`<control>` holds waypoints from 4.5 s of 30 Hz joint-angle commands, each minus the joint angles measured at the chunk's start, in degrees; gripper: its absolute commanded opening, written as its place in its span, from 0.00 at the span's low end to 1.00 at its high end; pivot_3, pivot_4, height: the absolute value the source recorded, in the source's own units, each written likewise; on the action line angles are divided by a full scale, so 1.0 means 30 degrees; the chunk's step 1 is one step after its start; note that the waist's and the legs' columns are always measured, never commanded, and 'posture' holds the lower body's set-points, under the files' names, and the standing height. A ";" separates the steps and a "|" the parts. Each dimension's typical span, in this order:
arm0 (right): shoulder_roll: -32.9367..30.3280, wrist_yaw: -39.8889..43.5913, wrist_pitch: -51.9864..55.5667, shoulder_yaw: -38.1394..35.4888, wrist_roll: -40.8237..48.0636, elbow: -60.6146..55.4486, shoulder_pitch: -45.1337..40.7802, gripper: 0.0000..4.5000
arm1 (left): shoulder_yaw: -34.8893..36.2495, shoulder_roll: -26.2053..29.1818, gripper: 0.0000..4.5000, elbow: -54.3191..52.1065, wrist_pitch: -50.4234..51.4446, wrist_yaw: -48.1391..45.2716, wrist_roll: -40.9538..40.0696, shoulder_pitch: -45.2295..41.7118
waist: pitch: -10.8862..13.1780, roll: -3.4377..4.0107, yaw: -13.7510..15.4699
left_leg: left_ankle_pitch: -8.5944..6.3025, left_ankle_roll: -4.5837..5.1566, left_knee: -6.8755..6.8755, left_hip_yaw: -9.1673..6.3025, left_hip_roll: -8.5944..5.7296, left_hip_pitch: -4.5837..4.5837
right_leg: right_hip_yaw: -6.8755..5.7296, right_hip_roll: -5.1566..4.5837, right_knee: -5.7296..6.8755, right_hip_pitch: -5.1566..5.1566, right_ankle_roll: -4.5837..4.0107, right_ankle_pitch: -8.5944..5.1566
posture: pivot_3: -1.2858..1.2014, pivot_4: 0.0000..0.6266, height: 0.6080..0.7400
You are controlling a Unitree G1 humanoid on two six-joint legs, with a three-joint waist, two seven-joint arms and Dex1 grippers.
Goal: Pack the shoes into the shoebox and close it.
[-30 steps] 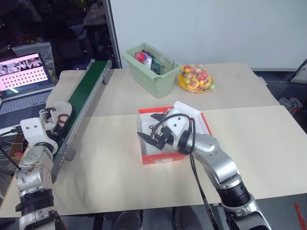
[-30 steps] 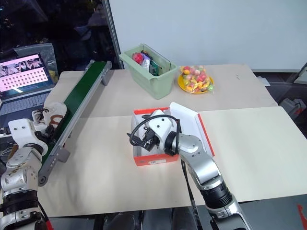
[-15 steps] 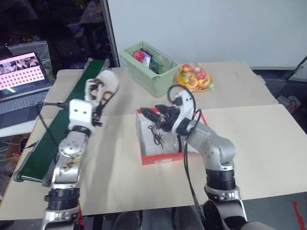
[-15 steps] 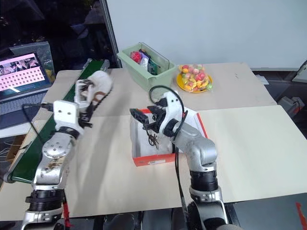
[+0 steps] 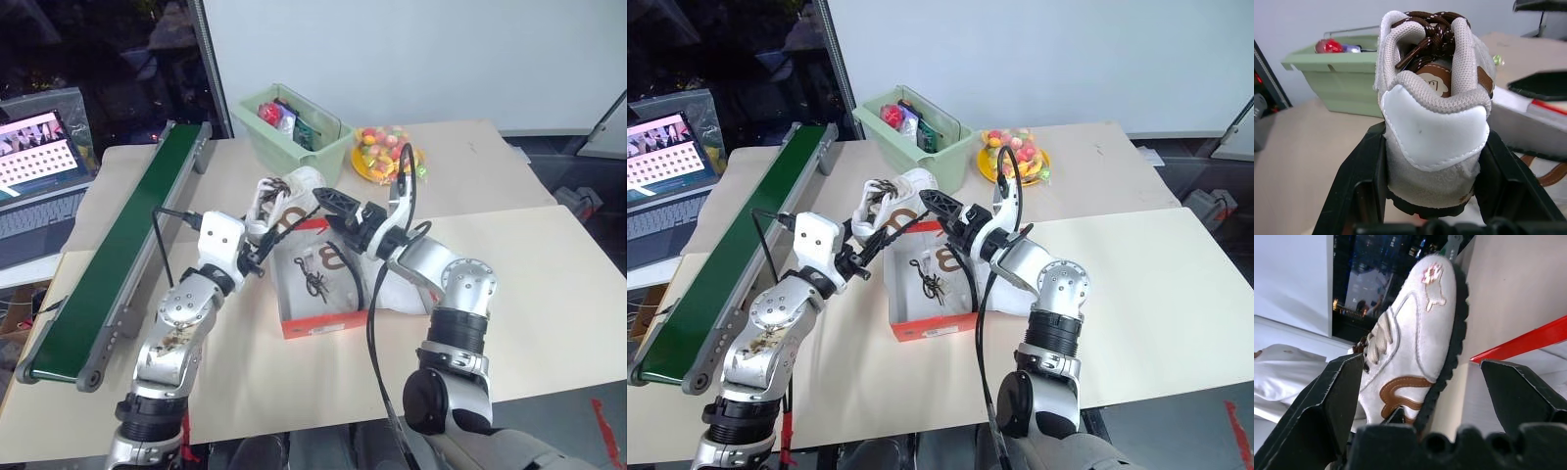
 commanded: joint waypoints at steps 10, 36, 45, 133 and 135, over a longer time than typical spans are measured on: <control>0.0800 -0.0831 -0.1699 0.0655 0.2239 -0.0285 -0.0971 1.00 | -0.0407 -0.0941 0.48 -0.1680 0.1760 -0.0323 -0.1782 -0.1774 | -0.0001 0.0001 -0.0063 | -0.0001 0.0002 0.0001 0.0003 0.0005 0.0001 | 0.0002 0.0008 0.0004 -0.0001 0.0001 0.0001 | 0.52 0.24 1.00; 0.0797 -0.1769 -0.3418 0.1931 0.4911 -0.0964 -0.1303 0.07 | -0.0620 -0.0194 0.47 -0.1391 0.1442 -0.0798 -0.1243 -0.1763 | -0.0001 0.0002 -0.0002 | -0.0001 0.0002 0.0003 0.0005 0.0004 0.0003 | 0.0005 0.0009 0.0001 -0.0002 0.0001 0.0001 | 0.52 0.24 1.00; 0.0571 -0.2564 -0.5516 0.1462 0.5146 -0.0930 -0.1743 0.07 | -0.0863 0.0235 0.99 -0.1677 0.1015 -0.1562 -0.1534 -0.1677 | 0.0000 0.0003 -0.0004 | -0.0001 0.0002 0.0003 0.0005 0.0003 0.0001 | 0.0004 0.0010 0.0000 -0.0001 0.0001 0.0001 | 0.52 0.24 1.00; -0.3469 0.8256 0.4000 0.8949 -1.1261 1.0128 -0.9701 0.85 | 0.1819 0.9011 1.00 0.0931 -0.2178 -1.1920 -0.3492 0.1038 | 0.0036 0.0084 -0.0418 | -0.0037 0.0060 0.0043 0.0014 0.0032 -0.0060 | 0.0009 0.0019 0.0183 -0.0159 -0.0027 0.0025 | 0.52 0.24 1.00; -0.3738 0.8078 0.4940 0.8114 -1.0955 0.9088 -0.9728 0.85 | 0.1734 0.8977 1.00 0.1012 -0.2196 -1.1957 -0.3490 0.0918 | 0.0036 0.0084 -0.0424 | -0.0037 0.0060 0.0056 0.0010 0.0031 -0.0065 | 0.0008 0.0016 0.0183 -0.0159 -0.0026 0.0025 | 0.52 0.24 1.00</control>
